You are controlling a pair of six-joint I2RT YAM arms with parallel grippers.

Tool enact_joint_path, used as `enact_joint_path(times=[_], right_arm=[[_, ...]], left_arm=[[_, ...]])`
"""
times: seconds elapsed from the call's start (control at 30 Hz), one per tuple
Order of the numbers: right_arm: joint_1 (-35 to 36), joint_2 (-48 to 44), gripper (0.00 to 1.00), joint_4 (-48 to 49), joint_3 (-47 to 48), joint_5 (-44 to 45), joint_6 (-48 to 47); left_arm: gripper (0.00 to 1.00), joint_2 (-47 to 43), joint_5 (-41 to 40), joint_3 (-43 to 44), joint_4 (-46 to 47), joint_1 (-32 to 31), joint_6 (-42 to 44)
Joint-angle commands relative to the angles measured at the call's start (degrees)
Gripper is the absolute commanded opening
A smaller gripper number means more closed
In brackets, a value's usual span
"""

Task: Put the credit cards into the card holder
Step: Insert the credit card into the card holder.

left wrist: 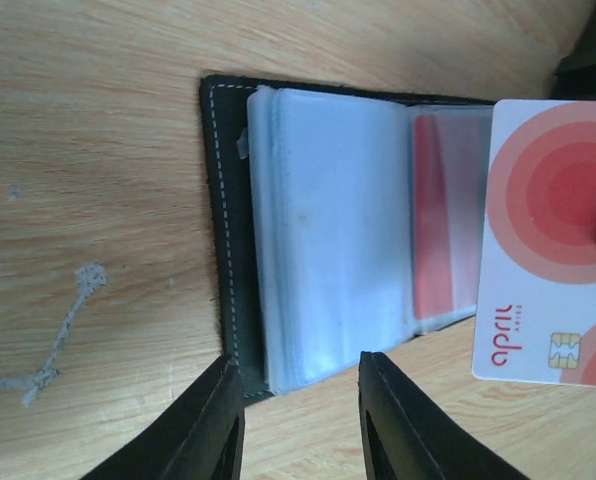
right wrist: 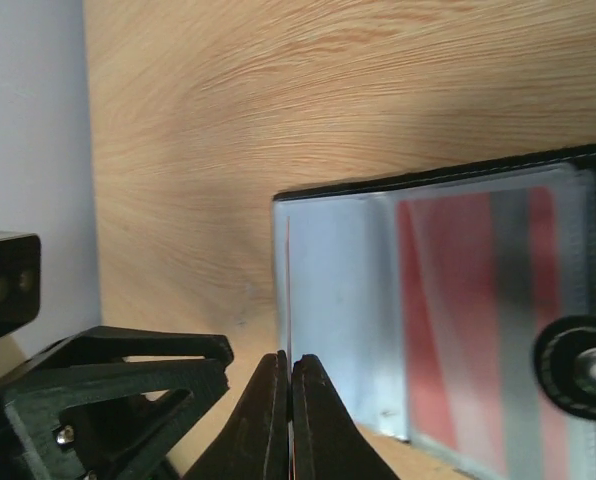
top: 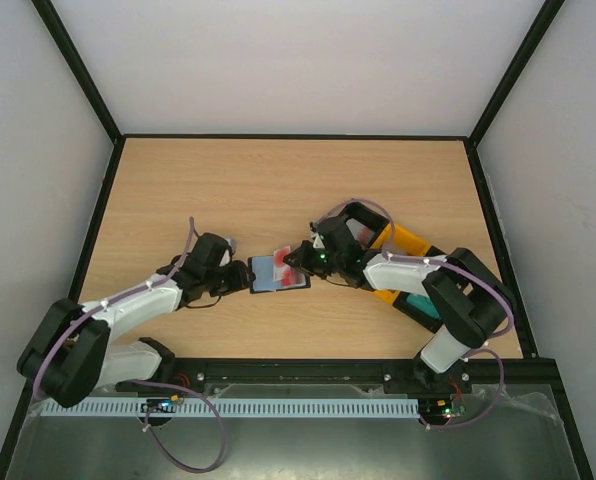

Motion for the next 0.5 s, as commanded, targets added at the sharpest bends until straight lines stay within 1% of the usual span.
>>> enact_joint_path(times=[0.0,0.13,0.47], right_arm=[[0.37,1.56,0.02,-0.86,0.31,4.06,-5.85],[0.40,2.72,0.02,-0.30,0.15,5.25,-7.64],[0.41,8.36,0.02,1.76,1.36,5.14,-9.52]], left_arm=[[0.33,3.72,0.82,0.11,1.80,0.38,1.33],[0.30,6.31,1.10,0.56,2.93,0.38,1.12],[0.25,10.60,-2.44,2.69,0.74,0.38,1.93]])
